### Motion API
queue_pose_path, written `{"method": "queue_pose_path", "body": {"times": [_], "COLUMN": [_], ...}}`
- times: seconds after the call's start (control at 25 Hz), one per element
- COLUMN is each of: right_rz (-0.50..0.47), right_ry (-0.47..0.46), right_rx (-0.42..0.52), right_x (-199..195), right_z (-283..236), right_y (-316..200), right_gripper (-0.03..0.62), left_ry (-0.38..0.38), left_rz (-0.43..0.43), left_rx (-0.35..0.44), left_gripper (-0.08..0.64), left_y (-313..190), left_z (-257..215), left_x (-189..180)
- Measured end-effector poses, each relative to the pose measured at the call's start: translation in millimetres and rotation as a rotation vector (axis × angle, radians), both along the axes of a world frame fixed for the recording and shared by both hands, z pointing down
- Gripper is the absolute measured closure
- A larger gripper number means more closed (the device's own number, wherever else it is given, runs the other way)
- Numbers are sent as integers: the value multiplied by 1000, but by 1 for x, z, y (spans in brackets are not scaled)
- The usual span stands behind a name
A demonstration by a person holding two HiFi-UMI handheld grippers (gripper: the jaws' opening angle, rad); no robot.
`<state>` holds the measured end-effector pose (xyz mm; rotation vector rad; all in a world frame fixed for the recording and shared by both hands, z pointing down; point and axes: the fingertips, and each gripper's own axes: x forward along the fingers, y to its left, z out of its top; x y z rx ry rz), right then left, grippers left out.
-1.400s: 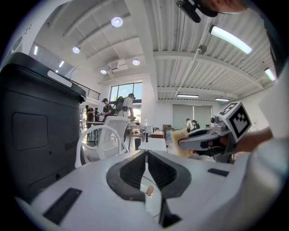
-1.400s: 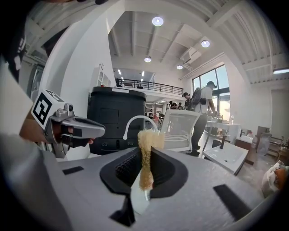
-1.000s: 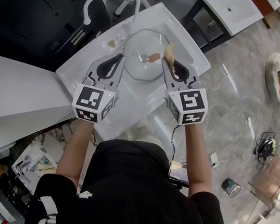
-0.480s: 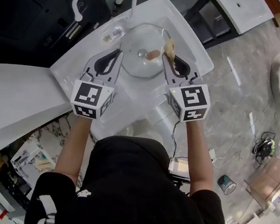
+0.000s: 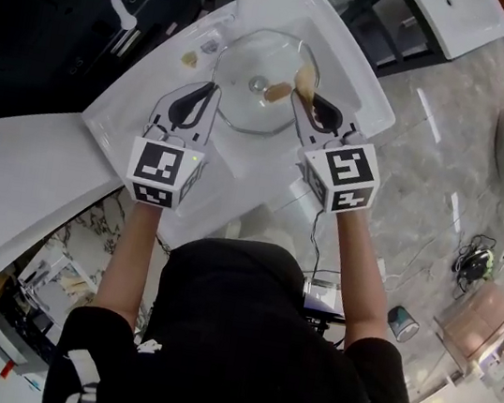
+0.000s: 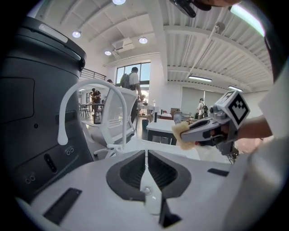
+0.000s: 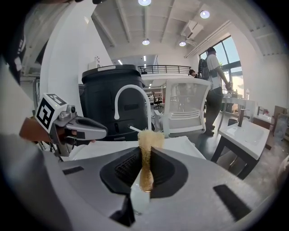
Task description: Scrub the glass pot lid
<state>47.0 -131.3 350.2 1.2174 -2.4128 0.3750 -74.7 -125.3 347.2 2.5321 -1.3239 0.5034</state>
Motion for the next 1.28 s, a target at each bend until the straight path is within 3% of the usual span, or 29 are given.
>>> {"method": "queue_pose_path", "body": {"times": [0.4,0.72,1.12,1.28], "right_rz": [-26,-37,-39,-36], "right_ry": [-6,-15,-12,-16], "right_rx": [-70,-135,-182,-200], "right_x": [-3,-8,2,3], "right_z": [35,65,90,97], "right_y": [-12,-8,-5,-5], "right_gripper": [561,561,561,561], "left_ry": [-89,-85,-177,-178], "left_rz": [8,9,78,110], "left_rx": [-91,-173,-196,-241], "left_gripper": [545,545,541,443], "left_y": [-4,-1,-2,-4], "left_z": [55,88,124,137], "left_x": [-3,1,8,14]}}
